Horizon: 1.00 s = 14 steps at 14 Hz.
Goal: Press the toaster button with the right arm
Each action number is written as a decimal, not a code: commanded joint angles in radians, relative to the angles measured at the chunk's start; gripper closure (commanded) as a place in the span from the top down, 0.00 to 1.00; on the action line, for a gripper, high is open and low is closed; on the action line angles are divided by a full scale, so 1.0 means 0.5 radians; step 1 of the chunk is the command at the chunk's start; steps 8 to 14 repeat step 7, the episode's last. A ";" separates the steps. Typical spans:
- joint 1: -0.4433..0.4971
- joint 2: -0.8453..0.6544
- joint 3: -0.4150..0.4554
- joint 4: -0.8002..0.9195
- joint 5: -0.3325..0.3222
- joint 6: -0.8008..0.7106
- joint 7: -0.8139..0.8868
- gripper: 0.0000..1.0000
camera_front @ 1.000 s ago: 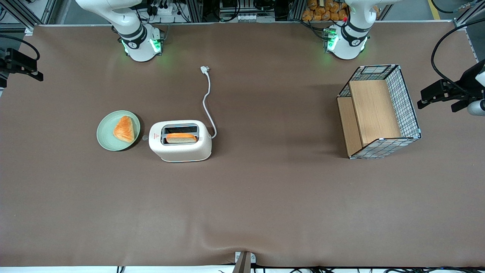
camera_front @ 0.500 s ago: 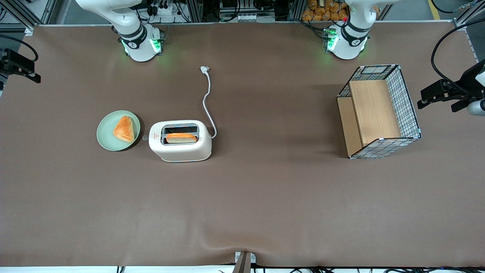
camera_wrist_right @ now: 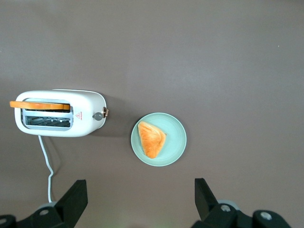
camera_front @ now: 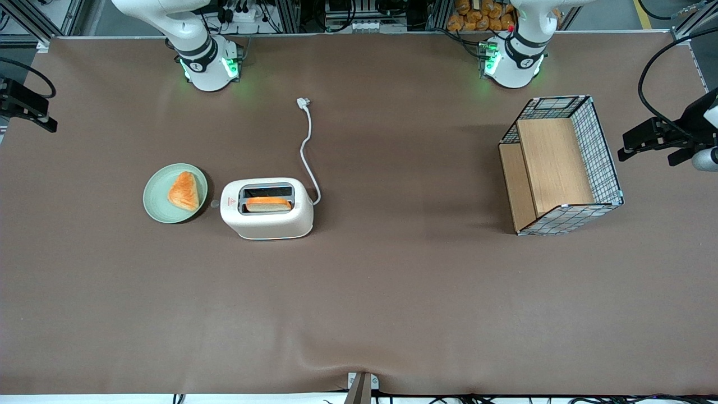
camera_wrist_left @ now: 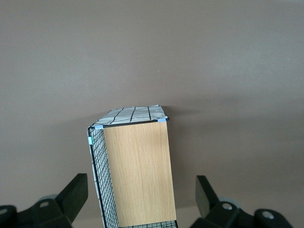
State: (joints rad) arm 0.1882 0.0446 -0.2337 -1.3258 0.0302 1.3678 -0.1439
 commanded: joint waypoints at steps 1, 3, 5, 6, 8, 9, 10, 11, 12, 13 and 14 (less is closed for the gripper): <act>0.041 -0.006 -0.014 0.016 -0.020 -0.002 0.073 1.00; 0.038 -0.003 -0.014 0.019 -0.023 -0.002 0.073 1.00; 0.041 0.000 -0.017 0.019 -0.033 -0.002 0.073 1.00; 0.041 0.000 -0.017 0.019 -0.045 -0.005 0.070 1.00; 0.041 0.000 -0.017 0.019 -0.051 -0.005 0.067 1.00; 0.041 0.000 -0.017 0.019 -0.051 -0.005 0.067 1.00; 0.041 0.000 -0.017 0.019 -0.051 -0.005 0.067 1.00; 0.041 0.000 -0.017 0.019 -0.051 -0.005 0.067 1.00; 0.041 0.000 -0.017 0.019 -0.051 -0.005 0.067 1.00; 0.041 0.000 -0.017 0.019 -0.051 -0.005 0.067 1.00; 0.041 0.000 -0.017 0.019 -0.051 -0.005 0.067 1.00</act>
